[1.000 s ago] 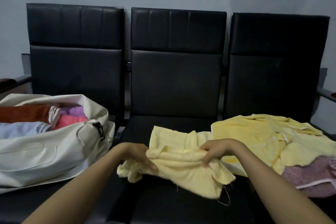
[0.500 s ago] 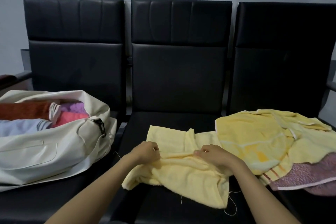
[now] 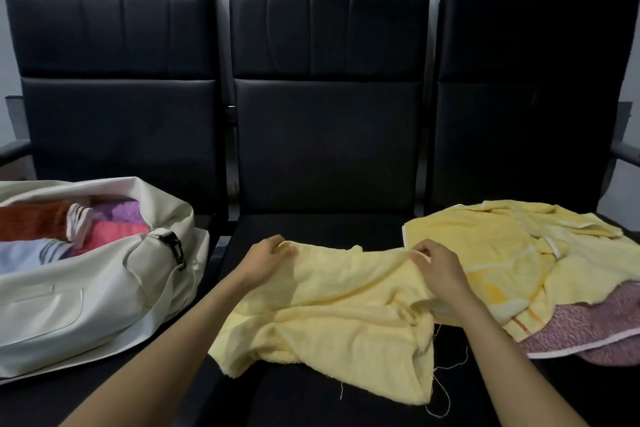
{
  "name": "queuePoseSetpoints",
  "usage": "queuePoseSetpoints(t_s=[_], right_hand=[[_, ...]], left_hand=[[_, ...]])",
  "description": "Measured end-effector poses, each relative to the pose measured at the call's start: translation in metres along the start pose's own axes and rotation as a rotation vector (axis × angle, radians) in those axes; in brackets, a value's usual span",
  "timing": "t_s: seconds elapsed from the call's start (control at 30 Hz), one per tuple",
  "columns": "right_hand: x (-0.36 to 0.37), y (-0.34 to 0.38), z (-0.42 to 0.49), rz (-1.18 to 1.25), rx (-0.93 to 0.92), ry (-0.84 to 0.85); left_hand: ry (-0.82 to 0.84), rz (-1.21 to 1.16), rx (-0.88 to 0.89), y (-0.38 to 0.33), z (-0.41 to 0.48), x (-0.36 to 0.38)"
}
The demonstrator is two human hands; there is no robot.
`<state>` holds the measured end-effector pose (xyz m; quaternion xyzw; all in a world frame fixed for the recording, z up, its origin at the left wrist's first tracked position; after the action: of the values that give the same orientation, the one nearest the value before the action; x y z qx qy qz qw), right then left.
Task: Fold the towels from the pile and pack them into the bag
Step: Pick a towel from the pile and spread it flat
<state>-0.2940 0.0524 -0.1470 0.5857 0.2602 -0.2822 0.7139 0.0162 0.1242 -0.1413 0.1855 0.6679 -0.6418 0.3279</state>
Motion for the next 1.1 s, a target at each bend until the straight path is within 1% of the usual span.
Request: queuePoseSetpoints(t_s=[0.03, 0.07, 0.13, 0.2, 0.3, 0.4, 0.47, 0.57, 0.67, 0.73, 0.77, 0.83, 0.87, 0.93, 1.0, 1.1], right_hand=[[0.009, 0.000, -0.001, -0.005, -0.004, 0.007], [0.020, -0.002, -0.004, -0.017, -0.008, 0.062], [0.042, -0.011, -0.007, -0.106, -0.047, 0.213], [0.052, -0.018, -0.007, -0.186, -0.101, 0.275], [0.051, -0.022, -0.004, -0.146, -0.078, 0.288], [0.050, -0.025, -0.003, -0.157, -0.092, 0.305], [0.049, -0.025, -0.004, -0.115, -0.059, 0.291], [0.044, -0.023, -0.004, 0.042, 0.027, 0.258], [0.031, -0.015, 0.003, 0.267, 0.099, 0.172], [0.023, -0.009, 0.016, 0.363, 0.127, 0.116], [0.021, -0.006, 0.024, 0.371, 0.134, 0.092], [0.019, -0.003, 0.041, 0.330, 0.142, 0.049], [0.021, -0.002, 0.049, 0.286, 0.145, 0.036], [0.030, -0.002, 0.062, 0.175, 0.152, 0.051], [0.044, -0.007, 0.070, 0.061, 0.176, 0.104], [0.065, -0.020, 0.077, -0.084, 0.183, 0.125]], left_hand=[[0.022, -0.006, 0.001, 0.001, 0.003, 0.006], [0.072, 0.021, -0.003, 0.005, 0.005, 0.013], [0.207, 0.150, -0.012, 0.017, 0.006, 0.026], [0.248, 0.242, -0.025, 0.028, 0.006, 0.030], [0.183, 0.289, -0.061, 0.039, 0.001, 0.023], [0.151, 0.343, -0.105, 0.050, -0.005, 0.015], [0.117, 0.328, -0.137, 0.054, -0.009, 0.009], [-0.027, 0.211, -0.142, 0.052, -0.010, -0.006], [-0.164, 0.049, -0.104, 0.047, -0.007, -0.021], [-0.223, -0.086, -0.135, 0.043, 0.001, -0.029], [-0.241, -0.147, -0.157, 0.041, 0.006, -0.031], [-0.250, -0.201, -0.196, 0.042, 0.020, -0.034], [-0.252, -0.188, -0.218, 0.043, 0.028, -0.034], [-0.256, -0.112, -0.265, 0.052, 0.042, -0.031], [-0.233, -0.033, -0.303, 0.062, 0.052, -0.022], [-0.214, 0.087, -0.306, 0.074, 0.059, -0.007]])
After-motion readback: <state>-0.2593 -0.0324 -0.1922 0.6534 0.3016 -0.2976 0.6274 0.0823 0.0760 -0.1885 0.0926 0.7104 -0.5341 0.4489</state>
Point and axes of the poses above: each hand's wrist, its own z-axis towards the middle knuckle, its own x-axis out of the palm, y = z × x, the point moved 1 cm from there along z, towards the middle knuckle, and after that the axes turned 2 degrees about -y, right-handed, at the moved point
